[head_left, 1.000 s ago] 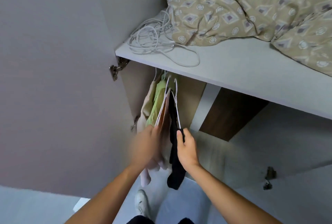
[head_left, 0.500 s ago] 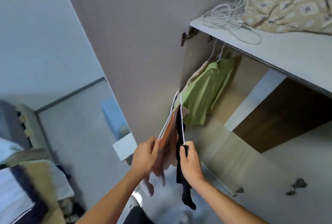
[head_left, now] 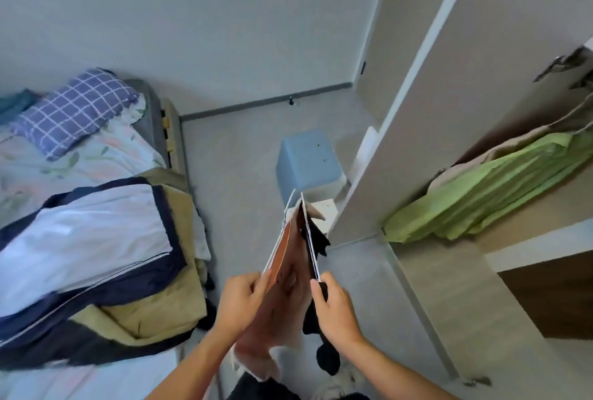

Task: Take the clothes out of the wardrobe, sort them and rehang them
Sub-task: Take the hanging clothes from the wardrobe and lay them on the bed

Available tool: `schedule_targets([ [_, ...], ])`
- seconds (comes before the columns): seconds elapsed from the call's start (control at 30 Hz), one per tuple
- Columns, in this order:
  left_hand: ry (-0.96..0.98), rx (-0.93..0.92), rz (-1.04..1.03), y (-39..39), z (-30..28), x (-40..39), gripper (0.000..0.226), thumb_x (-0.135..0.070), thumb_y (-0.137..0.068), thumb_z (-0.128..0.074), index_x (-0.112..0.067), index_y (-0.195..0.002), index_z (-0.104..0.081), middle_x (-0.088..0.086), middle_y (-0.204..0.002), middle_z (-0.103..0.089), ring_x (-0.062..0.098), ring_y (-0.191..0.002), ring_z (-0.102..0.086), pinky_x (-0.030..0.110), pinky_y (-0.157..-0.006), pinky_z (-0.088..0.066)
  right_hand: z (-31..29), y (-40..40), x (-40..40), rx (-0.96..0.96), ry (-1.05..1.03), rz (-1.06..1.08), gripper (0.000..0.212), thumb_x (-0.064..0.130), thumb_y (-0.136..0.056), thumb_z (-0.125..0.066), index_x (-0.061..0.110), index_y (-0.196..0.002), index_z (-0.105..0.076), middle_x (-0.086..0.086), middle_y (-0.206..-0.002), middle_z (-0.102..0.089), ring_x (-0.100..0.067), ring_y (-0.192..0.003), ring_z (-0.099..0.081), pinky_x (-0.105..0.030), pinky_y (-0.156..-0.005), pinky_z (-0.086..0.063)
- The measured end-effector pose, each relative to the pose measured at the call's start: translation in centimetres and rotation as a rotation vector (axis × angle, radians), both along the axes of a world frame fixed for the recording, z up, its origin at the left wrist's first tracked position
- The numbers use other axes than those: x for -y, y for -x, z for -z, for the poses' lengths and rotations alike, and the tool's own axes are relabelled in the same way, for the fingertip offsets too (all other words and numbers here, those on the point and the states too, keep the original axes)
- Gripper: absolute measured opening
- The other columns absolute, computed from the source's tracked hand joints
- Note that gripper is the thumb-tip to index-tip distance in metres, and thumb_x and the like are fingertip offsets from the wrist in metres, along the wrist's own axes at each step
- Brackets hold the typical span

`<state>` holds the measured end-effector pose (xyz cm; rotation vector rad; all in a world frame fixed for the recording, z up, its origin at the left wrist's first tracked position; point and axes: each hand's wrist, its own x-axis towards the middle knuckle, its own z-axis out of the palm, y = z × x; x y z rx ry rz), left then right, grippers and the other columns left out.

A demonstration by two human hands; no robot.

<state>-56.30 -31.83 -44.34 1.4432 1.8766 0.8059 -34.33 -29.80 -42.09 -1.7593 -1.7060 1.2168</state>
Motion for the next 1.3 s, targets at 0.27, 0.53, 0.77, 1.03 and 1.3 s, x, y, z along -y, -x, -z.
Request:
schedule_targets([
  [0.27, -0.078, -0.008, -0.233, 14.6, -2.5, 2.1, 0.060, -0.048, -0.105, -0.053, -0.013, -0.061, -0.032, -0.005, -0.054, -0.027, 0.008, -0.051, -0.029, 0.034, -0.054, -0.026, -2.3, 16.8, -2.6, -0.075, -0.016, -0.178, 0.027, 0.033, -0.110, -0.048, 0.018, -0.088, -0.050, -0.007, -0.070, -0.054, -0.011, -0.061, -0.048, -0.026, -0.059, -0.038],
  [0.53, -0.152, -0.093, -0.486, 23.9, -4.8, 2.2, 0.059, -0.058, -0.103, -0.047, -0.020, -0.061, -0.028, -0.005, -0.052, -0.029, 0.010, -0.050, -0.029, 0.033, -0.053, -0.025, -3.6, 29.0, -7.0, -0.134, -0.103, -0.341, 0.032, 0.032, -0.108, -0.051, 0.022, -0.080, -0.039, 0.004, -0.063, -0.045, -0.011, -0.058, -0.043, -0.032, -0.060, -0.037],
  [0.77, -0.116, -0.152, -0.634, 30.0, -4.7, -0.8, 0.057, -0.053, -0.106, -0.042, -0.017, -0.063, -0.035, -0.004, -0.052, -0.033, 0.013, -0.050, -0.036, 0.034, -0.053, -0.027, -3.0, 38.0, -13.0, -0.262, -0.090, -0.475, 0.034, 0.036, -0.107, -0.052, 0.027, -0.078, -0.035, 0.004, -0.062, -0.036, -0.012, -0.055, -0.035, -0.039, -0.055, -0.033],
  [1.03, -0.066, -0.192, -0.837, 36.0, -4.7, -4.4, 0.054, -0.038, -0.110, -0.050, -0.016, -0.062, -0.036, -0.004, -0.050, -0.035, 0.012, -0.049, -0.039, 0.030, -0.053, -0.029, -2.4, 46.6, -19.7, -0.301, -0.067, -0.643, 0.033, 0.033, -0.106, -0.052, 0.025, -0.078, -0.036, 0.000, -0.063, -0.038, -0.014, -0.058, -0.036, -0.038, -0.058, -0.034],
  [1.3, -0.047, -0.195, -1.007, 42.1, -4.1, -3.5, 0.055, -0.039, -0.109, -0.053, -0.014, -0.061, -0.040, 0.000, -0.050, -0.040, 0.013, -0.049, -0.040, 0.031, -0.053, -0.030, -2.1, 54.5, -19.0, -0.269, -0.084, -0.786, 0.032, 0.029, -0.108, -0.051, 0.024, -0.079, -0.039, 0.010, -0.058, -0.042, -0.009, -0.052, -0.036, -0.028, -0.052, -0.032],
])
